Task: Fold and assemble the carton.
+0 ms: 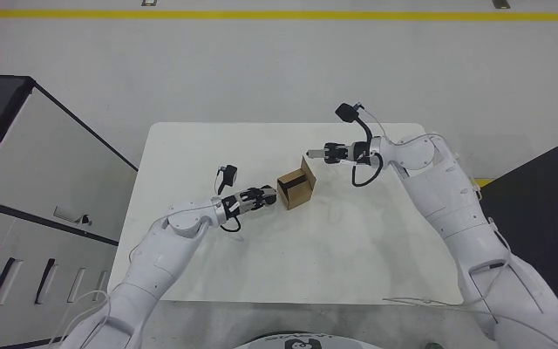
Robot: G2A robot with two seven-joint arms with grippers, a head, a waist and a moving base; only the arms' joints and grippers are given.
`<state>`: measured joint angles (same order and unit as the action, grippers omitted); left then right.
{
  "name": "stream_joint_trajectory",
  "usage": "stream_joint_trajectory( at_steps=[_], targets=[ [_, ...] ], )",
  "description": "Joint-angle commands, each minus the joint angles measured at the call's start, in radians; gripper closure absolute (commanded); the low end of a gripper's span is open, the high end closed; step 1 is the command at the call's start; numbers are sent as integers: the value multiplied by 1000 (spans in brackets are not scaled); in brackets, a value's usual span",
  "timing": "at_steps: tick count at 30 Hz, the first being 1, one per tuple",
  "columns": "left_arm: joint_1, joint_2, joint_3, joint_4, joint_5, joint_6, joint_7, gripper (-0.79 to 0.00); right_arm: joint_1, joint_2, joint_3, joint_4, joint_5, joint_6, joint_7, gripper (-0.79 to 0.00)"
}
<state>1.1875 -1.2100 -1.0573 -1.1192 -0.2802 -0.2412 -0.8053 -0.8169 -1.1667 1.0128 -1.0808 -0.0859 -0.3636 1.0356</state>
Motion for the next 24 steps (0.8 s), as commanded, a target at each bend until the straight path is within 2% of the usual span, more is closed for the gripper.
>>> stream_joint_trajectory(
  at_steps=[1,10,15,19,21,24],
  targets=[
    [-3,-4,10,9,-2,4,11,0,0,-1,-3,7,3,4,-4,-785],
    [-41,-28,62,73,-7,-9,50,0,10,-6,-25,29,3,4,-7,-757],
    [-57,-36,76,95,-10,-20,58,0,11,-8,-35,31,3,1,-3,-690],
    [-66,-42,85,109,-15,-28,56,0,13,-8,-38,31,2,1,0,-665],
    [-69,-45,88,115,-16,-31,55,0,14,-8,-39,29,1,1,3,-613],
    [-73,-47,91,123,-17,-35,55,0,19,-8,-42,24,-9,3,7,-471]
  ],
)
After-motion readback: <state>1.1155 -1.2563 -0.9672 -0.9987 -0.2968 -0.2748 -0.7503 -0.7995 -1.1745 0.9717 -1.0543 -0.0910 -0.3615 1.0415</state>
